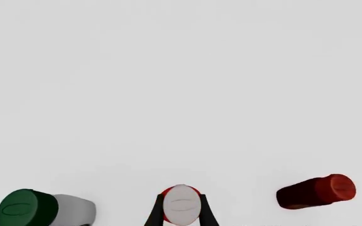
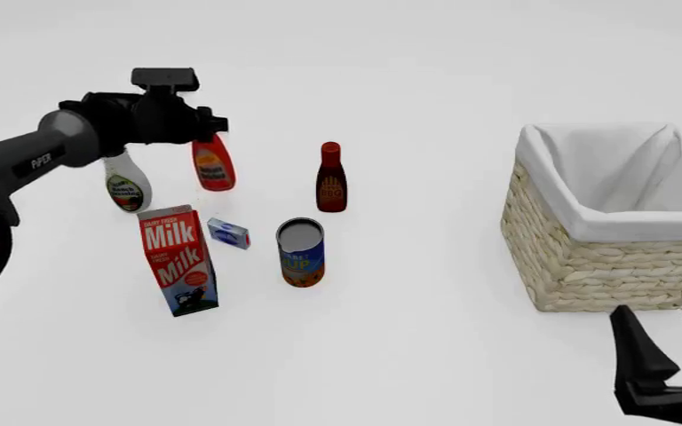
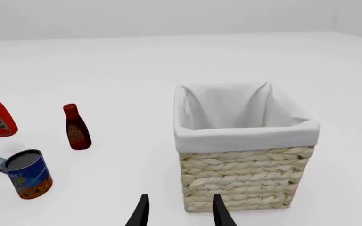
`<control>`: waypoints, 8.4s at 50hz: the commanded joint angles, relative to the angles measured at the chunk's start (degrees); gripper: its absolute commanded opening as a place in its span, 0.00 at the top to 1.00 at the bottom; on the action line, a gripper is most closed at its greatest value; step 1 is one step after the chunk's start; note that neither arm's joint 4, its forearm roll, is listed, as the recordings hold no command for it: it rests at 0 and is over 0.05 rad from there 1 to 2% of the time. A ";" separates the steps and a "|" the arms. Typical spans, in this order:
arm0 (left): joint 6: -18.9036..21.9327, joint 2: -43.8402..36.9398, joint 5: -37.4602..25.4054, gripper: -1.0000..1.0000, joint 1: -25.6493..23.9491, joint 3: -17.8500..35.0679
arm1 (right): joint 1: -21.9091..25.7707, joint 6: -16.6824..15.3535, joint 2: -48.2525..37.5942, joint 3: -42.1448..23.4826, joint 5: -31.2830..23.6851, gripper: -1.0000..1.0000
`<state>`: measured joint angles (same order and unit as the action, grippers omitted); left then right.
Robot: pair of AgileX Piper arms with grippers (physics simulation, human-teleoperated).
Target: Pick the ketchup and place it in the basket.
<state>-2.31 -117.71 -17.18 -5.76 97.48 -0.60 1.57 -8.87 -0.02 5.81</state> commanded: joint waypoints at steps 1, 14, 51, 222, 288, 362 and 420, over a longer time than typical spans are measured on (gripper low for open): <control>0.96 3.93 -0.46 1.00 -0.19 -1.09 | -0.22 -0.13 2.68 0.01 -1.84 0.00; 1.10 11.81 -1.23 1.00 -0.21 -5.47 | -0.24 0.00 8.45 -0.02 -5.85 0.00; -3.96 40.18 -10.88 1.00 -5.37 -19.29 | 1.04 -3.55 8.87 -4.25 -5.43 0.00; -8.79 62.32 -30.35 1.00 -35.12 -26.54 | 59.88 -5.35 -48.06 -42.98 4.42 0.00; -11.16 62.11 -31.06 1.00 -40.15 -25.75 | 60.28 -3.33 -60.62 -49.05 7.50 0.00; -10.02 60.66 -31.44 0.00 -42.47 -21.82 | 59.12 -2.07 -63.17 -46.49 9.99 1.00; -8.27 78.27 -16.21 0.00 -21.89 -38.77 | 43.49 0.96 -58.59 -48.76 6.04 1.00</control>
<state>-12.31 -44.32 -37.68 -31.63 62.86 46.90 1.22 -68.01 -47.45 12.49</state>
